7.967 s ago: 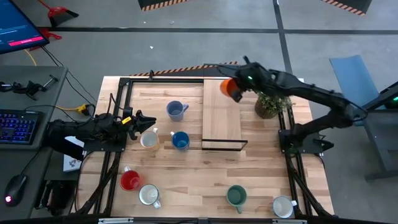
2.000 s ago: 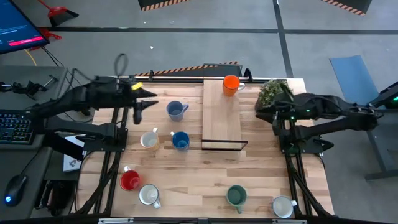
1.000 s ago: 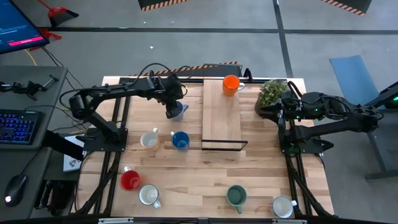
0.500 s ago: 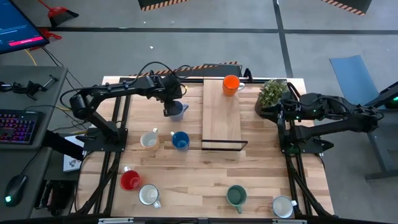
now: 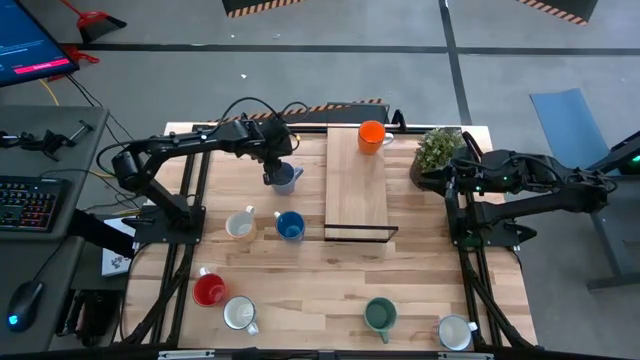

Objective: Place coffee mugs
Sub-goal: Put the light blue mug on the shelf to the left side of the orange mug

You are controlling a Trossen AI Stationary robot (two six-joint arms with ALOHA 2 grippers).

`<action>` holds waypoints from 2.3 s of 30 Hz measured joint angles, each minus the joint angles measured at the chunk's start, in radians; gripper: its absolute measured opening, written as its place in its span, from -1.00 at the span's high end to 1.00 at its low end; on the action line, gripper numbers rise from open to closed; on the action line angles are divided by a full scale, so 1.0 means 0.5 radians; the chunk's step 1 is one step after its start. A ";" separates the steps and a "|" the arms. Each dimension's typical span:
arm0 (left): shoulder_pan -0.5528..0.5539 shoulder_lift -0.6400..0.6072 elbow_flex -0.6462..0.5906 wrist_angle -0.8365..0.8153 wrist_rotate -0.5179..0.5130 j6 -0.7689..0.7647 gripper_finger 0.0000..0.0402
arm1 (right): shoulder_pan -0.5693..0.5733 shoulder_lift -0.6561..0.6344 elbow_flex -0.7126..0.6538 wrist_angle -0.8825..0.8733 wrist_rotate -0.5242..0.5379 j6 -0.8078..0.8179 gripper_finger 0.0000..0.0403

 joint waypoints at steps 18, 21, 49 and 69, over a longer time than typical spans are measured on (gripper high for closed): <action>-0.002 0.293 0.000 0.020 0.027 -0.091 0.42 | 0.000 0.000 0.000 0.000 -0.002 0.000 0.44; -0.002 0.320 0.000 0.023 0.027 -0.090 0.42 | 0.001 0.000 0.000 0.000 -0.002 0.000 0.44; -0.005 0.349 0.093 -0.052 0.038 -0.067 0.95 | 0.001 0.000 0.000 -0.001 0.014 0.002 0.44; -0.131 0.348 0.661 -0.408 0.104 -0.001 0.95 | 0.001 0.000 0.000 -0.061 0.019 -0.003 0.44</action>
